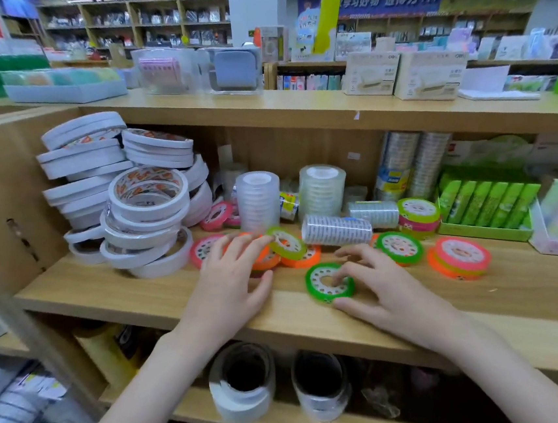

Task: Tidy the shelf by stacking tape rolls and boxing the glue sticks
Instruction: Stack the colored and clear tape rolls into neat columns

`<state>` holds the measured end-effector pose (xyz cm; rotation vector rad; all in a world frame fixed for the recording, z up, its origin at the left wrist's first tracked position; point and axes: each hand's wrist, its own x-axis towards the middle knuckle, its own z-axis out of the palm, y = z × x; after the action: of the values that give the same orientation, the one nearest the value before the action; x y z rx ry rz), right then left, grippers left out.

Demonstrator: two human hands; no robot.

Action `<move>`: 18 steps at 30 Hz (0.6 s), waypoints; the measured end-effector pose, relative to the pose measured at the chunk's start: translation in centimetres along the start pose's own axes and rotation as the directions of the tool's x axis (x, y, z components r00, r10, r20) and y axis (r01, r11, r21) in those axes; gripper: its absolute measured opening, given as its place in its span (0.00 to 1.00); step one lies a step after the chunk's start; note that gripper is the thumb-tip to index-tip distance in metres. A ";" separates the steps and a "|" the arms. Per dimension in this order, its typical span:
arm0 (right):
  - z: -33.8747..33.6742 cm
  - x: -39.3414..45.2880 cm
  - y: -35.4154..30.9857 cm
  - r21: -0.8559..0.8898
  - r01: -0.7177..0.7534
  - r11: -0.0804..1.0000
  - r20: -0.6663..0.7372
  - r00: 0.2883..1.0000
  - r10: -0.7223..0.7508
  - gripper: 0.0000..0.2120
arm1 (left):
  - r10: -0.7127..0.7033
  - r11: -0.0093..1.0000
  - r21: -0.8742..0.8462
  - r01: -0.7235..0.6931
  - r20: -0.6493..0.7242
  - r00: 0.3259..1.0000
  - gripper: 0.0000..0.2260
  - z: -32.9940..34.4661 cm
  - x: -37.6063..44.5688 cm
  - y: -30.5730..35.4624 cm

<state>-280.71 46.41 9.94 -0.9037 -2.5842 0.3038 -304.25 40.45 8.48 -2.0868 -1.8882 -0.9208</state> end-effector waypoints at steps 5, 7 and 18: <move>-1.1 0.1 1.3 -0.197 -0.145 0.970 -0.177 0.978 0.110 0.10 | 0.036 0.997 -0.067 -0.037 -0.007 0.999 0.20 -0.2 -0.3 -0.5; -0.7 0.5 0.5 -0.226 -0.115 0.967 -0.271 0.961 0.051 0.13 | 0.048 0.996 -0.078 -0.049 -0.020 0.999 0.20 -0.1 -0.4 -0.7; 1.1 5.1 -2.6 -0.075 0.051 0.996 -0.070 0.996 -0.057 0.16 | -0.235 0.967 0.128 0.221 0.113 0.965 0.44 0.4 1.0 -0.6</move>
<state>-286.20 47.58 11.26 -0.8519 -2.5624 0.1594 -304.72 41.62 8.52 -1.9336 -2.2274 -0.7162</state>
